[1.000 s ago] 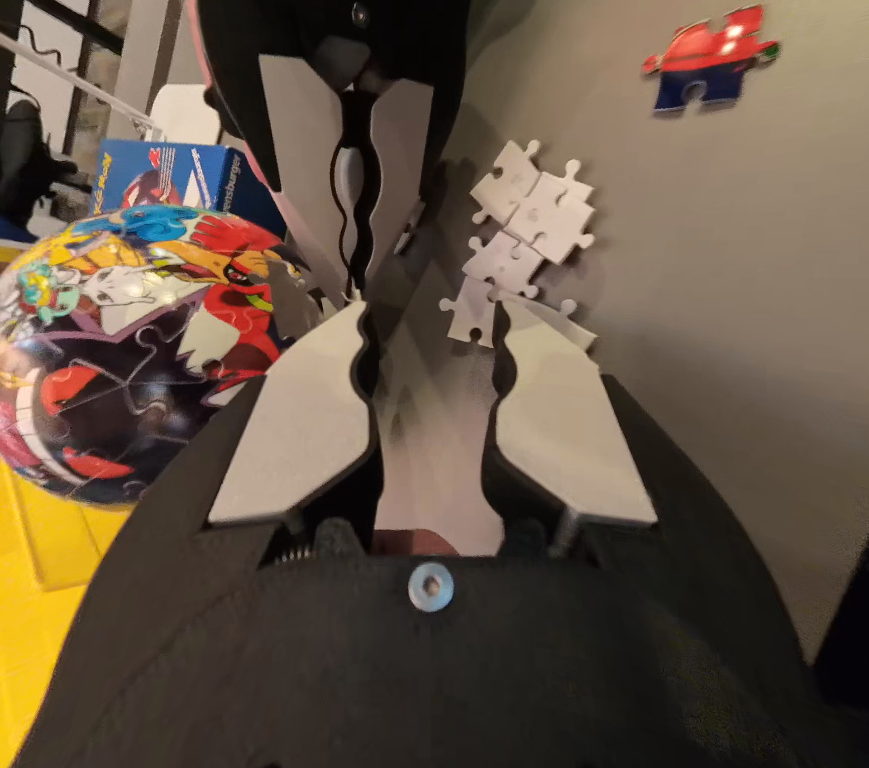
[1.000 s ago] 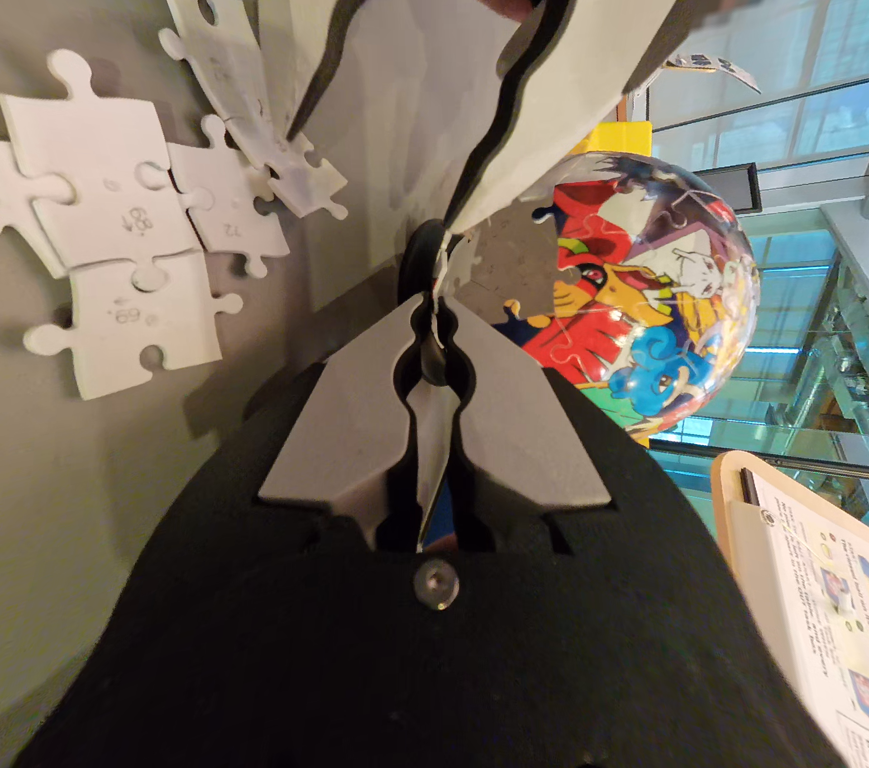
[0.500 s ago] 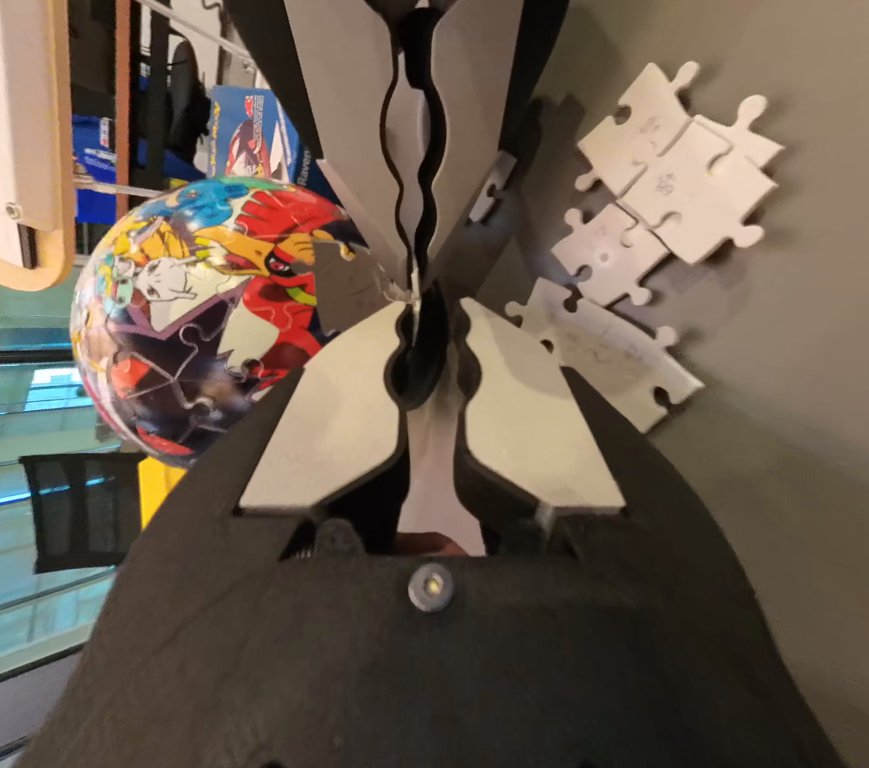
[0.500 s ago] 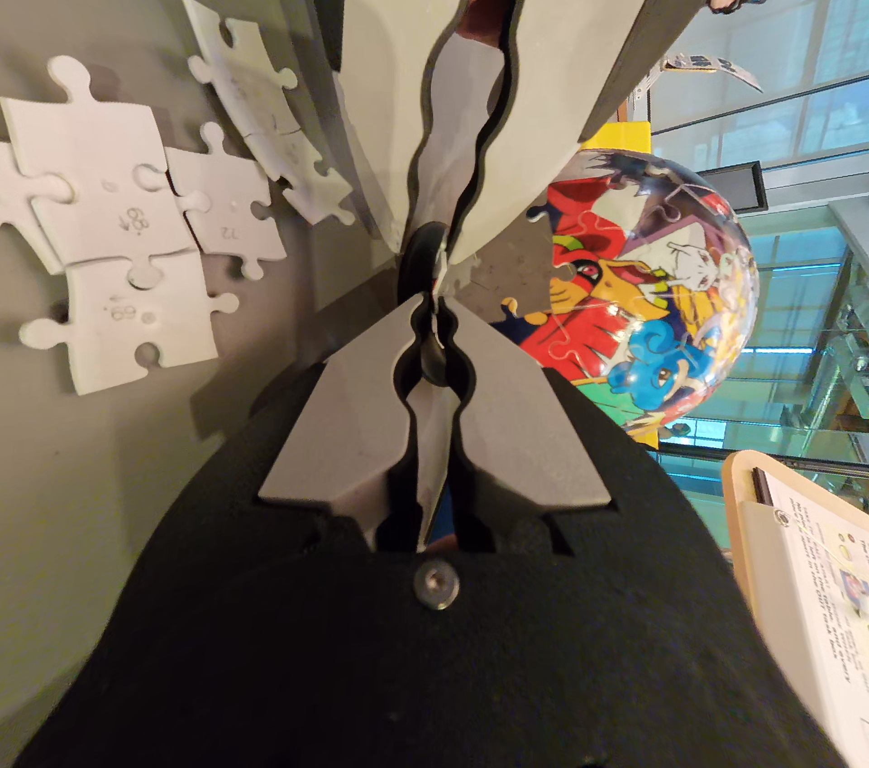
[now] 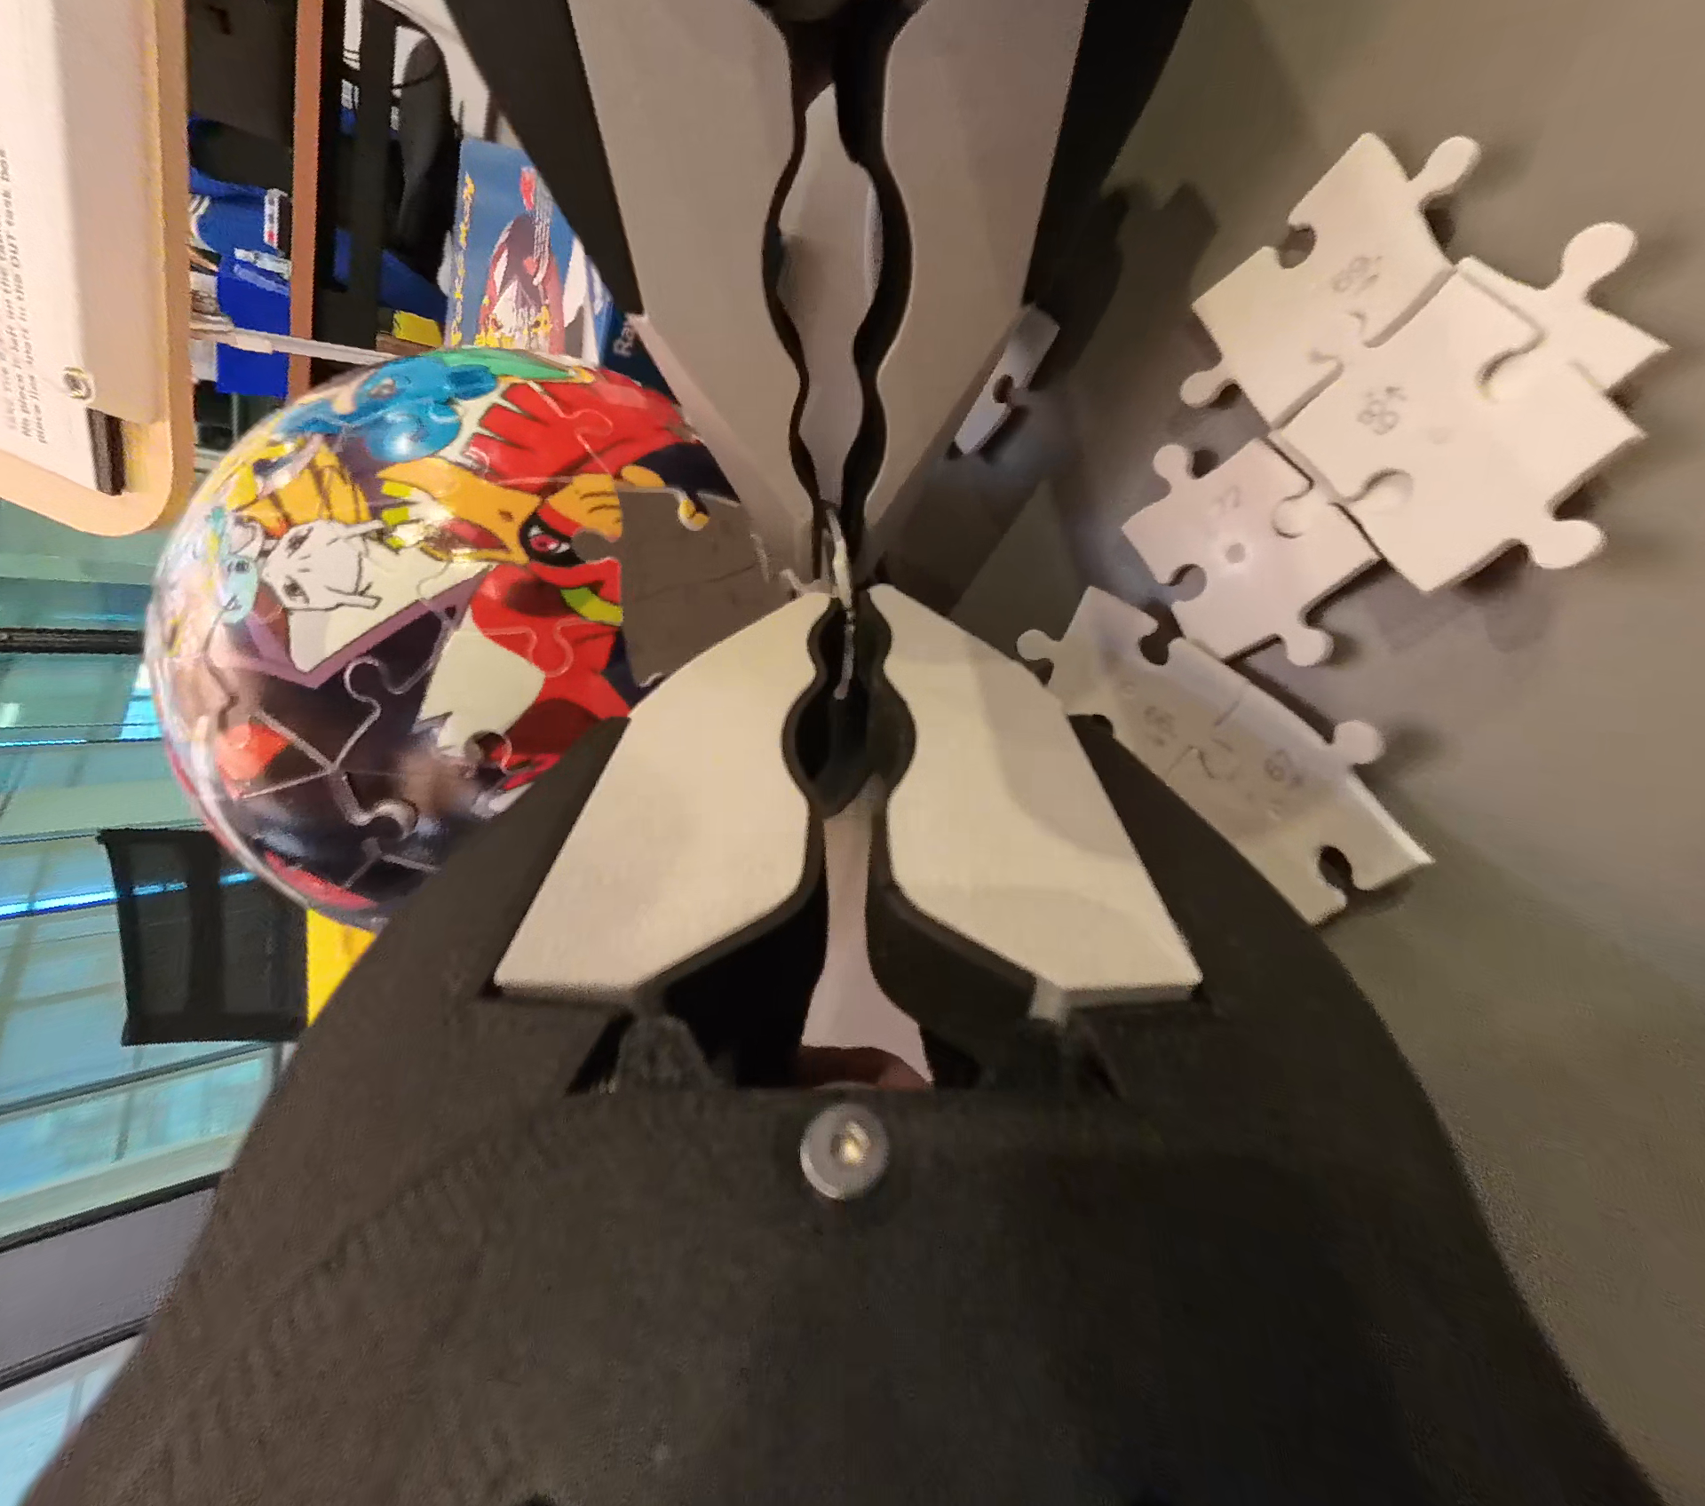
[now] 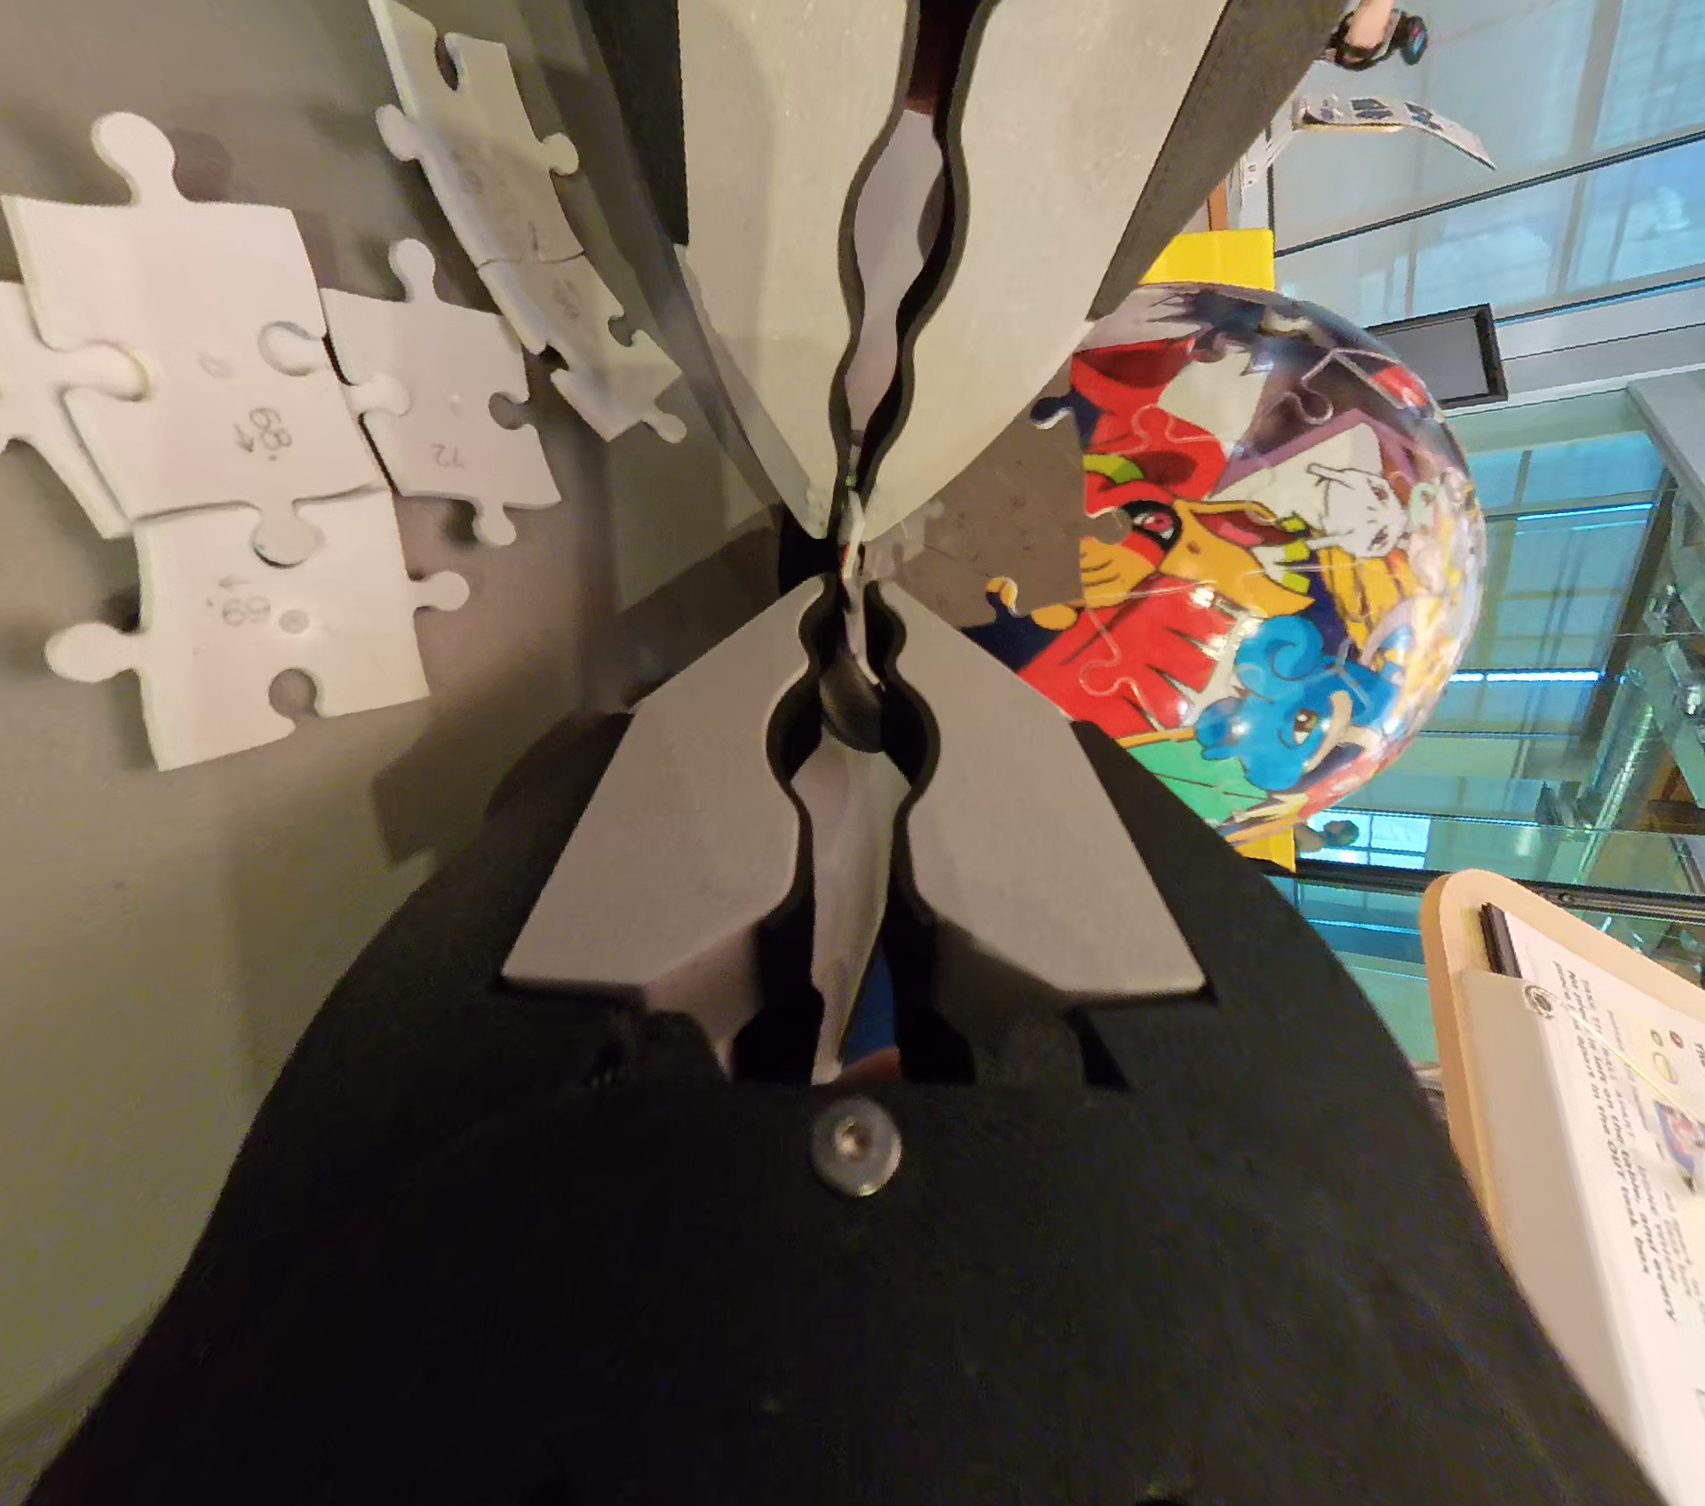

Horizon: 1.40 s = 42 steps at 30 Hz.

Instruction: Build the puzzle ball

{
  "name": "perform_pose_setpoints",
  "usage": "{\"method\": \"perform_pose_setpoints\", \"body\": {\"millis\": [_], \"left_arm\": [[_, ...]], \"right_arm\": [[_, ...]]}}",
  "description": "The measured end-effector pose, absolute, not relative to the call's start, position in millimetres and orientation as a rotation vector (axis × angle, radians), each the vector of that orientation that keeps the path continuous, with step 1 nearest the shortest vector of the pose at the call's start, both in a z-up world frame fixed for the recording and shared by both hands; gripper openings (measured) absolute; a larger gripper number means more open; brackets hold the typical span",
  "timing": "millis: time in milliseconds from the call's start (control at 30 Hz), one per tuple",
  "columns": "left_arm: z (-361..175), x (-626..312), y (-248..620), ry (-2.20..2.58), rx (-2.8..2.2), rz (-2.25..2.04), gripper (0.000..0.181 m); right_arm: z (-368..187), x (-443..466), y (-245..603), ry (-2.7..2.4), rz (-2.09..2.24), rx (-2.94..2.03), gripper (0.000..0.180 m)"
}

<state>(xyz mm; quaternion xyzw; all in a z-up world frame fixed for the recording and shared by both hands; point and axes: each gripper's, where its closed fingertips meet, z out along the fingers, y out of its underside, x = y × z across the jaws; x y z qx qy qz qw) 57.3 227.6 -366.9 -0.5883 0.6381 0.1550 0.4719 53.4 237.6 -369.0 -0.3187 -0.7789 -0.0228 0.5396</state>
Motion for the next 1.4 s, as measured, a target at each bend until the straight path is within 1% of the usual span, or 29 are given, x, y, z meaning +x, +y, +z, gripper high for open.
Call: {"method": "perform_pose_setpoints", "body": {"millis": [67, 567, 767, 900, 933, 1100, 1200, 1400], "left_arm": [[-368.3, 55.9, 228.2, 1.561, -1.459, 0.379, 0.002], [-365.1, 61.2, 231.1, 1.483, -1.534, 0.298, 0.002], [-363.7, 60.3, 230.3, 1.464, -1.535, 0.294, 0.002], [-363.7, 56.7, 230.3, 1.465, -1.542, 0.305, 0.002], [-363.4, 56.2, 230.4, 1.462, -1.547, 0.299, 0.002], [-362.0, 51.9, 231.4, 1.452, -1.559, 0.303, 0.002], [-361.6, 52.1, 228.8, 1.449, -1.561, 0.278, 0.002], [-359.0, 47.8, 230.2, 1.419, -1.579, 0.278, 0.002]], "right_arm": [[-365.9, 53.8, 237.6, -1.838, -0.046, -0.761, 0.010], [-357.7, 71.3, 236.0, -1.838, 0.061, -0.848, 0.013], [-336.5, 95.8, 254.4, -1.774, 0.130, -1.017, 0.008], [-338.4, 95.2, 275.9, -1.710, 0.080, -1.145, 0.020], [-339.8, 93.4, 278.3, -1.699, 0.075, -1.155, 0.020], [-339.4, 84.0, 279.5, -1.672, 0.118, -1.180, 0.017], [-338.6, 79.5, 274.7, -1.680, 0.128, -1.161, 0.011], [-338.7, 73.6, 268.7, -1.683, 0.144, -1.144, 0.011]]}}
